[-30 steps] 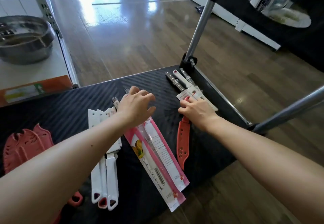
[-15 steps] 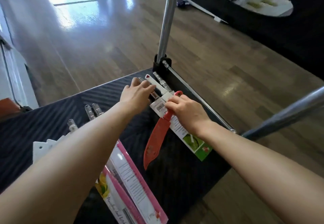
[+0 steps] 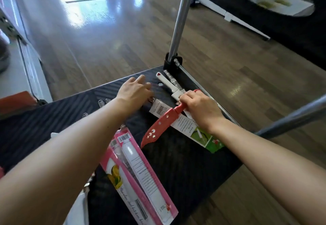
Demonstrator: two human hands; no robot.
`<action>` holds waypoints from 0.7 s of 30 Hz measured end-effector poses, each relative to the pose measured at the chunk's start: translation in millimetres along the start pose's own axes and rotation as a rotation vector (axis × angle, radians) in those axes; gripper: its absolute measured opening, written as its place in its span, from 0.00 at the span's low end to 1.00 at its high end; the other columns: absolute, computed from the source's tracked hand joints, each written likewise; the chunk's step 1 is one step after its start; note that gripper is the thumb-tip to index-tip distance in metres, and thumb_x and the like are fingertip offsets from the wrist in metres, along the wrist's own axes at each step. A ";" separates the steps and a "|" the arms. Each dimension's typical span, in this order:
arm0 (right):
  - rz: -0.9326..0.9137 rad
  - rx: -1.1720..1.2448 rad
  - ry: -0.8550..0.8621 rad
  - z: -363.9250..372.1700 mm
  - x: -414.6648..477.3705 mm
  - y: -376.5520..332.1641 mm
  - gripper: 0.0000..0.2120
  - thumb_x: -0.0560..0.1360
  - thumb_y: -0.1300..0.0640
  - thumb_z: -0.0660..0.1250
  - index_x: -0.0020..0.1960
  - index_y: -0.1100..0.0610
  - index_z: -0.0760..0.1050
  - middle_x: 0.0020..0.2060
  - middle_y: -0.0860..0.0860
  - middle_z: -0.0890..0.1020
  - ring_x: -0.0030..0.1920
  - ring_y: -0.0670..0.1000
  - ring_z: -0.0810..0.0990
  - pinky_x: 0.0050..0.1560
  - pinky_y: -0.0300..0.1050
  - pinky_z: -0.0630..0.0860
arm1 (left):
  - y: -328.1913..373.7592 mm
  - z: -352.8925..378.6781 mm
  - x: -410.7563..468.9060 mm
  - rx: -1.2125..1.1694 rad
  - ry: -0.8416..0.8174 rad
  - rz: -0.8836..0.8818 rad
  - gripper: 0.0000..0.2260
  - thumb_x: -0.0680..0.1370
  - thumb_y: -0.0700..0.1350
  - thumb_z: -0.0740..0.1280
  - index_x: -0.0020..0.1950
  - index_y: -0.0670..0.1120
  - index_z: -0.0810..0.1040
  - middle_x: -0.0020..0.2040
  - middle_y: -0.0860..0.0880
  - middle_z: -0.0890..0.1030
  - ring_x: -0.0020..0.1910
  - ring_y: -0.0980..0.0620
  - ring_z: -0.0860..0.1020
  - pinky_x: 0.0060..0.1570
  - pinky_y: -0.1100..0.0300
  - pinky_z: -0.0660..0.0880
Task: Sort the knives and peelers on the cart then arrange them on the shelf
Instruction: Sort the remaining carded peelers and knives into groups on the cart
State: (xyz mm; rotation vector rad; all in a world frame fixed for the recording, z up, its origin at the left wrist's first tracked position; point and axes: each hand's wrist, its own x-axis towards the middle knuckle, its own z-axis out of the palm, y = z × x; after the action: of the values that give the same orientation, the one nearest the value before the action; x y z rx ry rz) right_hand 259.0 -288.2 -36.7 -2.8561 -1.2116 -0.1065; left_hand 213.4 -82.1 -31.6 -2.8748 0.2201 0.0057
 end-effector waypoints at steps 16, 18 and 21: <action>0.247 -0.126 -0.125 -51.2 -15.6 -46.6 0.11 0.79 0.59 0.60 0.60 0.57 0.72 0.57 0.55 0.77 0.57 0.60 0.79 0.48 0.49 0.74 | -22.3 -23.3 -111.8 -0.454 -0.019 -0.753 0.11 0.76 0.52 0.65 0.53 0.48 0.81 0.53 0.47 0.80 0.53 0.43 0.78 0.42 0.56 0.71; 0.248 -0.099 -0.156 -49.9 -14.5 -58.3 0.13 0.78 0.56 0.61 0.62 0.57 0.72 0.58 0.56 0.78 0.58 0.60 0.79 0.51 0.49 0.75 | -22.4 -25.1 -121.9 -0.593 -0.081 -0.852 0.10 0.76 0.52 0.65 0.50 0.48 0.81 0.48 0.46 0.82 0.47 0.44 0.79 0.37 0.59 0.70; 0.309 -0.035 -0.188 -47.1 -10.8 -71.5 0.18 0.76 0.52 0.65 0.63 0.59 0.72 0.58 0.58 0.78 0.59 0.60 0.78 0.52 0.48 0.74 | -21.1 -29.1 -134.9 -0.827 -0.126 -0.931 0.11 0.76 0.53 0.66 0.46 0.46 0.81 0.41 0.47 0.82 0.40 0.47 0.80 0.33 0.59 0.72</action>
State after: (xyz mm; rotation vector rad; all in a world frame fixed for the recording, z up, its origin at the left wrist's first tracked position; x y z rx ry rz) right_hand 197.8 -249.1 9.9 -3.0990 -0.7795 0.1542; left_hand 82.8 -49.2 5.1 -3.3950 -1.4510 0.1265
